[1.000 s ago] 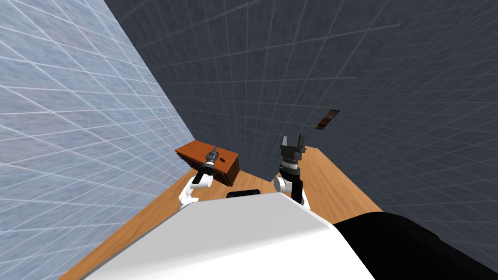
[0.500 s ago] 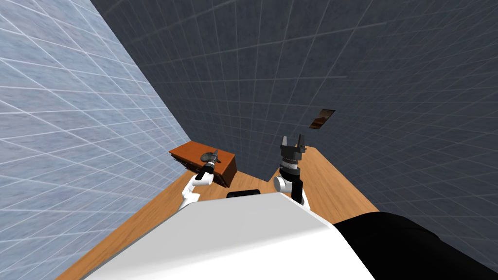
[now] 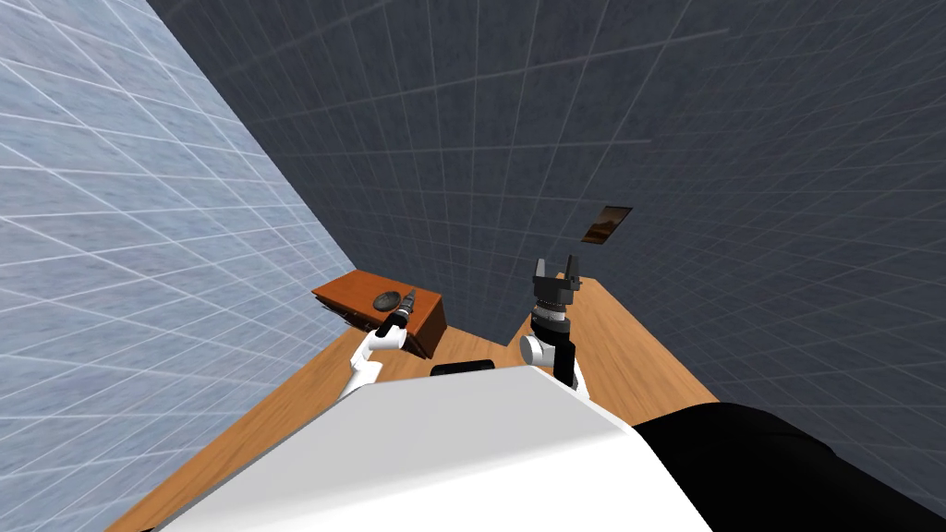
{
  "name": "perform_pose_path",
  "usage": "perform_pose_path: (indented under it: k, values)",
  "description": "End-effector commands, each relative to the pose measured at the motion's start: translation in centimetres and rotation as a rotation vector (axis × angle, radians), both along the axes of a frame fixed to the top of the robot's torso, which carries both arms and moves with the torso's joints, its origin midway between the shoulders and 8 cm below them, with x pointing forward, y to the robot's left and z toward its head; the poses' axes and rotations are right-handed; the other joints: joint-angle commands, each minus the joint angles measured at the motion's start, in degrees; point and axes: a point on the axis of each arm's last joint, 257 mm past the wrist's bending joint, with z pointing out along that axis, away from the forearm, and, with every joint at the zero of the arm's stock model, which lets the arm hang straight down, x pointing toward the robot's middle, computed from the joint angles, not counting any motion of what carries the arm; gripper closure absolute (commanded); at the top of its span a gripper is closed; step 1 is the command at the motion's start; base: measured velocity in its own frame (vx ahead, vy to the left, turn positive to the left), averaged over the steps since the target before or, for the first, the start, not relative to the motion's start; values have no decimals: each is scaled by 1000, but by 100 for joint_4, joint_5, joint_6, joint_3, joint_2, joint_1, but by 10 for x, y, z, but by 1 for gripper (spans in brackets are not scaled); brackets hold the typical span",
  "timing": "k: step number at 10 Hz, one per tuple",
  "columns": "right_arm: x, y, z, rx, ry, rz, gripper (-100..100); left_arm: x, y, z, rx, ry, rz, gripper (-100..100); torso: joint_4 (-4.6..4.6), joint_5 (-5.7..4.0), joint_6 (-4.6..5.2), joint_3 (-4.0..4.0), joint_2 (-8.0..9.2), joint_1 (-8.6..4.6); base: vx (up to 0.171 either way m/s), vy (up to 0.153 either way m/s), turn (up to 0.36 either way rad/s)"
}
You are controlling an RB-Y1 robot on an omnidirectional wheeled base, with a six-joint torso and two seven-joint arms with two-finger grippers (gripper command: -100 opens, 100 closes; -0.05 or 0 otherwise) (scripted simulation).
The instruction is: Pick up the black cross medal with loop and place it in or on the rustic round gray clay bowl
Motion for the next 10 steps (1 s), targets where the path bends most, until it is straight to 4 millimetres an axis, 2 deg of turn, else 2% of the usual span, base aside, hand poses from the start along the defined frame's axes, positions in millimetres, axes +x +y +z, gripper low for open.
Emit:
perform_pose_path:
  k: [1,3,4,5,9,10]
  values:
    - [0,0,0,0,0,0,0,5,6,-14,23,51,3,-100,0,0,0,0,0,0,28,-42,-46]
    - [0,0,0,0,0,0,0,3,15,-41,44,129,13,-100,-1,0,0,-3,-5,-1,36,-46,-37]
    - [0,0,0,0,0,0,0,0,16,-48,43,149,16,-100,-1,-1,1,-6,-11,-4,45,-47,-19]
    - [0,0,0,0,0,0,0,6,21,-51,64,184,17,-100,-2,0,-1,-6,-10,-3,46,-52,-29]
    - [0,0,0,0,0,0,0,-5,33,-89,81,295,32,-100,0,2,1,-3,-7,8,31,-20,-20]
    - [0,0,0,0,0,0,0,0,38,-91,100,330,33,-100,-2,2,-1,-4,-6,9,54,-9,-24]
